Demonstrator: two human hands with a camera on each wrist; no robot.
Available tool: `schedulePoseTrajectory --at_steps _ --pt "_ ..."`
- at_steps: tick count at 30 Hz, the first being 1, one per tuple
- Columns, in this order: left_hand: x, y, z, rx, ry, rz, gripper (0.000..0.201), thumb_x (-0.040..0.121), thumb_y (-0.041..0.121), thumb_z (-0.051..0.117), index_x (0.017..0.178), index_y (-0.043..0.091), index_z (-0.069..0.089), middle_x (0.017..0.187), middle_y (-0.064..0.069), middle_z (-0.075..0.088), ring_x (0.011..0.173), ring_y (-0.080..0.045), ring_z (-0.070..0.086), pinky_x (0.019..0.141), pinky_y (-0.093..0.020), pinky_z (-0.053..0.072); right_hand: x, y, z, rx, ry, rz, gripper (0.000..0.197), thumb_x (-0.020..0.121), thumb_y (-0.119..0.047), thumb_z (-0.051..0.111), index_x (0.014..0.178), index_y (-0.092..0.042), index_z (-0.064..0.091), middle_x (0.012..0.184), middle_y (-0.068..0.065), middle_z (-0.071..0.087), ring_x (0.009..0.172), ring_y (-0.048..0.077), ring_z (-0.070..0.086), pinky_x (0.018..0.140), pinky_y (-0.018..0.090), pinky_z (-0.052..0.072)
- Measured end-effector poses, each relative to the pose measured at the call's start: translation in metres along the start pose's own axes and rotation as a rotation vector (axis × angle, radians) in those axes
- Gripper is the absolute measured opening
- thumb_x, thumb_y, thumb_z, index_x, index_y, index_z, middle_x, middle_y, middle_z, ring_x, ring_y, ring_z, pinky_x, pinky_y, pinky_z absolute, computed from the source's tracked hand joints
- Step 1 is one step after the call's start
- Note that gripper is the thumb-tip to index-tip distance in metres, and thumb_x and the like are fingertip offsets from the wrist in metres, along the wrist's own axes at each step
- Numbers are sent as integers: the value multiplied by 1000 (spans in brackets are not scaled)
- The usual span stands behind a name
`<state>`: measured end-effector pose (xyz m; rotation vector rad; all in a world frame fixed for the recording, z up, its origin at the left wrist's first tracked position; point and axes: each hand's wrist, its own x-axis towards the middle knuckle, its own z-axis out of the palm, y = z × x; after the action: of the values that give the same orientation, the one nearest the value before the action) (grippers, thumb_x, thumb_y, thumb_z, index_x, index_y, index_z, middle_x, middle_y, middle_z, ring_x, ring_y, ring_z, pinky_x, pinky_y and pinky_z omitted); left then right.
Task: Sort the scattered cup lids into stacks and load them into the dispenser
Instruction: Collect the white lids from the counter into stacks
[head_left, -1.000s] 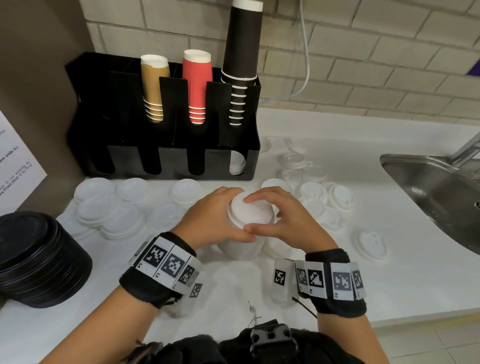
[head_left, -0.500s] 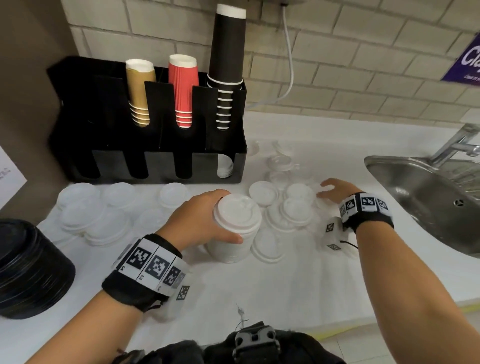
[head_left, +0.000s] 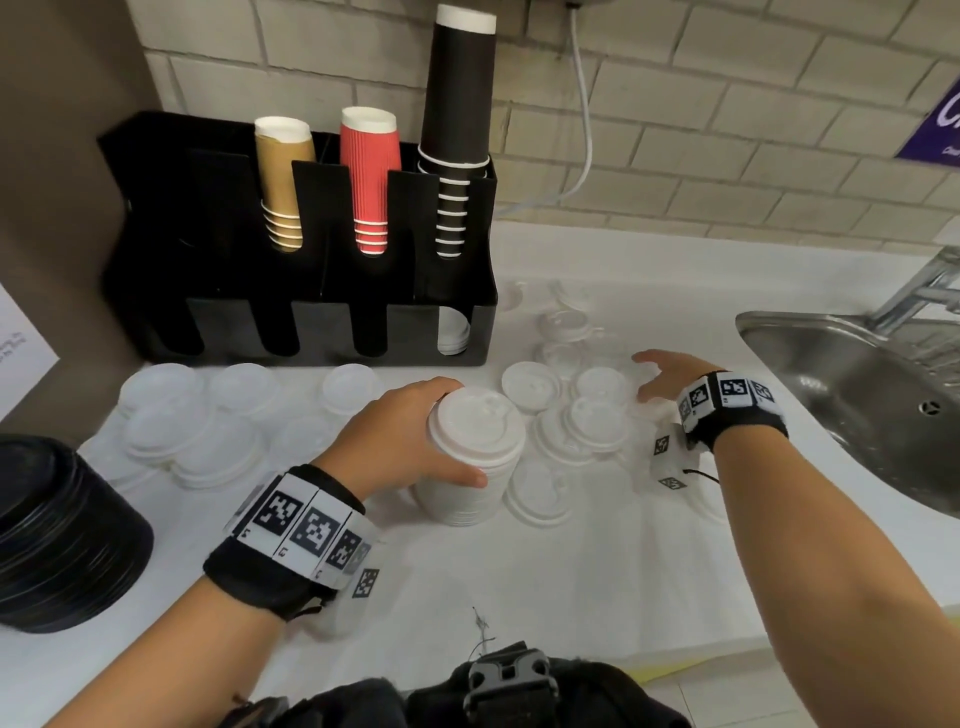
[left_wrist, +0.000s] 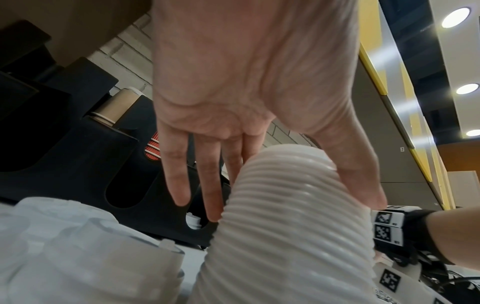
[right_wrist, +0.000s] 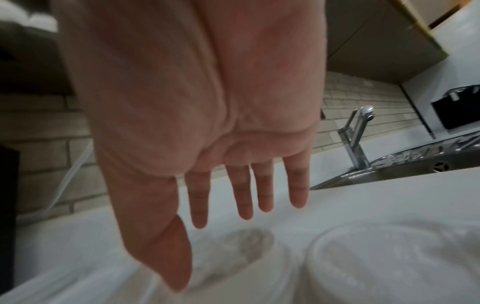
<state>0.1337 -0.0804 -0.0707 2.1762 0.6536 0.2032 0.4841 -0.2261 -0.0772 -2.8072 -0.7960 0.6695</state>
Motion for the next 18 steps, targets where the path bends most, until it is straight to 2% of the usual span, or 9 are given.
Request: schedulePoseTrajectory --at_steps 4,6,9,11,13,15,16,18 --pt "0 -1 0 14 1 2 79 50 46 91 119 38 56 116 19 62 110 -12 57 96 -41 48 6 -5 7 -79 -49 -25 81 76 -21 79 142 -41 37 152 0 35 136 30 36 103 37 37" --pt "0 -2 0 14 7 5 78 50 45 91 119 39 55 115 19 62 110 -11 57 95 -41 49 9 -5 10 -136 -32 -44 84 74 -16 80 143 -38 38 150 0 37 134 30 39 101 37 38" --pt "0 -2 1 17 8 12 78 51 45 91 119 38 55 115 19 62 109 -11 57 95 -40 49 11 -8 5 -60 21 -43 71 77 -12 77 139 -28 46 143 11 45 128 34 45 95 36 39" --pt "0 -3 1 11 9 12 78 51 44 91 120 38 55 115 19 62 109 -11 57 95 -40 49 6 -14 0 -43 102 3 67 80 -20 75 138 -28 45 138 16 48 124 38 48 97 38 42" --pt "1 -4 1 2 10 12 79 50 44 91 120 38 55 115 19 61 109 -10 57 96 -40 49 -3 -21 -5 -30 220 45 65 82 -30 71 140 -30 41 136 19 46 122 42 48 101 46 43" --pt "1 -4 1 5 9 18 80 50 45 91 121 38 55 117 19 59 110 -10 56 96 -40 48 -17 -27 -10 39 285 34 64 85 -38 66 142 -30 37 136 22 43 122 43 46 102 50 42" --pt "1 -3 1 14 10 23 82 50 45 92 122 37 54 119 20 56 110 -10 55 97 -39 48 -26 -31 -12 89 288 6 64 87 -41 63 143 -29 34 136 22 43 122 42 46 102 50 41" --pt "1 -2 2 27 13 37 86 50 45 92 125 36 52 121 20 48 110 -8 52 99 -36 47 -49 -42 -13 202 271 -118 61 90 -44 59 143 -28 33 134 18 45 121 37 48 99 42 41"
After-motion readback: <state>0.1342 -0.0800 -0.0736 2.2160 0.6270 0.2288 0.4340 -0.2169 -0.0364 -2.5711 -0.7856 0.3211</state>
